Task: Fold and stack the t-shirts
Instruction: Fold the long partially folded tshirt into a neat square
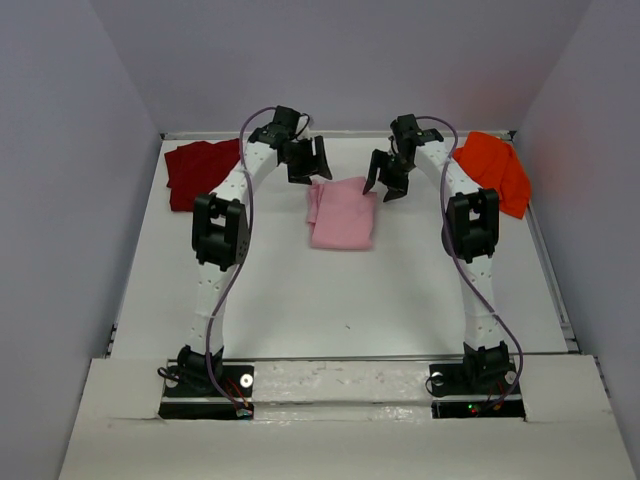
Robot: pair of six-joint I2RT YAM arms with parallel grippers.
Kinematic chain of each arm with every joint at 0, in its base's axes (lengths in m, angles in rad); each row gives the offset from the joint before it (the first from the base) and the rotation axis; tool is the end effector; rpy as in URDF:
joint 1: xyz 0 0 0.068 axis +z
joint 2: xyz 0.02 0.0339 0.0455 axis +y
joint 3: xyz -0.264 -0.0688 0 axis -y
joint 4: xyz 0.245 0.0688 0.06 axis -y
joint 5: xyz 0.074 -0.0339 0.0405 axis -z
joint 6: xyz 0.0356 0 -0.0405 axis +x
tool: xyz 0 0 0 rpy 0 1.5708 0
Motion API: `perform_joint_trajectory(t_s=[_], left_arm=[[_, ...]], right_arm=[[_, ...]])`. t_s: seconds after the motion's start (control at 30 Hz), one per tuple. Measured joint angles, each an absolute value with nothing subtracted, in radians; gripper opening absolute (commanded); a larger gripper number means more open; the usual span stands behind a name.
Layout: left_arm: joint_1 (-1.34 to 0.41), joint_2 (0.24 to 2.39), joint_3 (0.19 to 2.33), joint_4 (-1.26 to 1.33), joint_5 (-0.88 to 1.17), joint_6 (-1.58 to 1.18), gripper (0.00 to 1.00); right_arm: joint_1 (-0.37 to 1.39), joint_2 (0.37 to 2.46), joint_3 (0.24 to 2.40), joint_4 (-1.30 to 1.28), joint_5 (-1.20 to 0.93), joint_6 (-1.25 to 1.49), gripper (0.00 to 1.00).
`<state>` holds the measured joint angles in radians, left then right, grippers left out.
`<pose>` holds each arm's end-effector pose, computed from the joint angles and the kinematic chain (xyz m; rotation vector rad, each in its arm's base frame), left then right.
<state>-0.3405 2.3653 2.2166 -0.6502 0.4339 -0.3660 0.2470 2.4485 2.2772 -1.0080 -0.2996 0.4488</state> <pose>0.4981 -0.1923 0.2453 0.1867 2.4334 -0.8444 0.4977 0.1363 0.1997 0.1999 2.8108 0.5901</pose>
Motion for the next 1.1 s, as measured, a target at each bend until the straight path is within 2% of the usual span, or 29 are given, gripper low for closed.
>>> perform_joint_trajectory(t_s=[0.23,0.73,0.9,0.97,1.1], left_arm=[[-0.368,2.415,2.217,-0.624,0.473,-0.379,0.68],[-0.382,2.44,2.225,-0.657,0.386,-0.374,0.69],[-0.382,2.44,2.225,-0.66,0.365,-0.372,0.66],[-0.381,2.44,2.225,-0.66,0.367,-0.373,0.63],[-0.382,2.441,2.225,-0.654,0.376,-0.375,0.57]], right_arm=[[0.247,2.449,2.287,-1.003,-0.303,0.449,0.71],[0.247,2.453,2.322,-0.984,-0.312,0.457,0.71],[0.247,2.462,2.322,-0.983,-0.312,0.458,0.65],[0.247,2.463,2.322,-0.983,-0.312,0.458,0.53],[0.247,2.463,2.322,-0.981,-0.315,0.461,0.52]])
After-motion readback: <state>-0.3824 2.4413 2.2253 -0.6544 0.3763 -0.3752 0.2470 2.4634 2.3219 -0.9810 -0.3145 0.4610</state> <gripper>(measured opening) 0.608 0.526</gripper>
